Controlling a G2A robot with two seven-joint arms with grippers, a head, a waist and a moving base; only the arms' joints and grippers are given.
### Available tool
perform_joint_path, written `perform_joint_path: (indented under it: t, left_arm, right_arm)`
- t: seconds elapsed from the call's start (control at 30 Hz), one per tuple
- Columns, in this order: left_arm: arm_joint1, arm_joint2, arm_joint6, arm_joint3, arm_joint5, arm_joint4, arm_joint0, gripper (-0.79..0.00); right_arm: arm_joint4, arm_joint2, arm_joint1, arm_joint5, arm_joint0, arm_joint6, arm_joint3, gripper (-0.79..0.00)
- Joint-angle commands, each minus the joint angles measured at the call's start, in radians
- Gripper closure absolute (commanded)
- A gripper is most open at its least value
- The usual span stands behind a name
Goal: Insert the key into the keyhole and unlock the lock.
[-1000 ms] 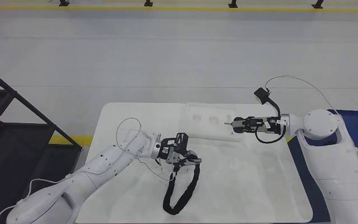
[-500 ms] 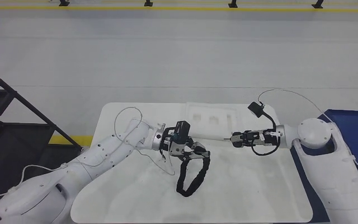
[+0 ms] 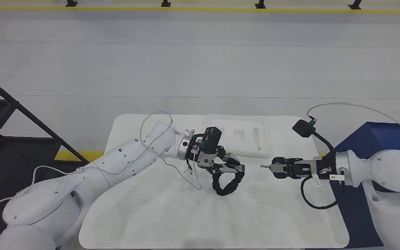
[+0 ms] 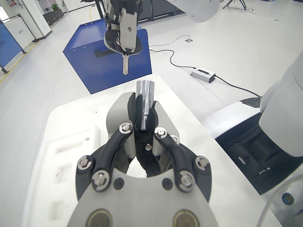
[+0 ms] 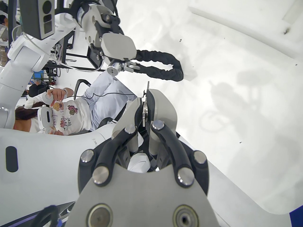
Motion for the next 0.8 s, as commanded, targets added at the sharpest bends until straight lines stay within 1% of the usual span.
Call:
perform_joint_path:
  t: [0.0, 0.07, 0.5, 0.6, 0.63, 0.77]
  left_arm:
    - [-0.017, -0.001, 0.036, 0.012, 0.0, 0.01, 0.001, 0.0]
    - [-0.032, -0.001, 0.074, 0.024, 0.0, 0.017, 0.004, 0.0]
    - [-0.032, -0.001, 0.074, 0.024, 0.0, 0.017, 0.004, 0.0]
    - [-0.03, -0.014, 0.075, -0.006, 0.001, -0.002, 0.038, 0.0]
    - [-0.027, -0.018, 0.068, 0.007, 0.0, 0.027, 0.036, 0.0]
    - [-0.025, -0.033, 0.074, 0.0, 0.0, 0.054, 0.05, 0.0]
  right_arm:
    - [0.012, 0.013, 0.002, -0.011, -0.013, -0.012, -0.012, 0.0]
    - [0.012, 0.013, 0.002, -0.011, -0.013, -0.012, -0.012, 0.0]
    - [0.012, 0.013, 0.002, -0.011, -0.013, -0.012, -0.012, 0.0]
    - [0.001, 0.002, 0.004, -0.017, -0.031, -0.038, -0.031, 0.0]
    - [-0.003, 0.004, 0.006, -0.017, -0.032, -0.032, -0.045, 0.0]
    - [-0.02, 0.014, 0.015, -0.014, -0.036, 0.002, -0.092, 0.0]
